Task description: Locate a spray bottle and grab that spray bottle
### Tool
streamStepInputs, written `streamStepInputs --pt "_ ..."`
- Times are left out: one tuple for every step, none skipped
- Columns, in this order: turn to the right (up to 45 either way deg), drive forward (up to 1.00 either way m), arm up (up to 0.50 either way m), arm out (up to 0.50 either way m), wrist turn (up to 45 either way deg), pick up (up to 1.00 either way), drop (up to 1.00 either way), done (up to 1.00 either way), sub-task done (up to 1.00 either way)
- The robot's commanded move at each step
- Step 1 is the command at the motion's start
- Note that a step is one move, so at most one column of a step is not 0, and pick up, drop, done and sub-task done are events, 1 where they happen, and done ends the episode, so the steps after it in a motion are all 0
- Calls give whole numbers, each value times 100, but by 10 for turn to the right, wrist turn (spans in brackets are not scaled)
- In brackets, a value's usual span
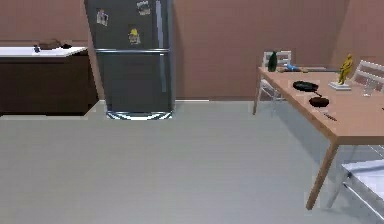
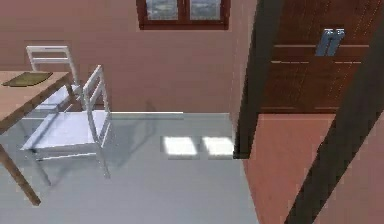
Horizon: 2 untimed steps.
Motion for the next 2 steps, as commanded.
streamStepInputs --pt "60 0 0 0 0 0 0 0 0" --pt "0 100 0 0 0 0 0 0 0"
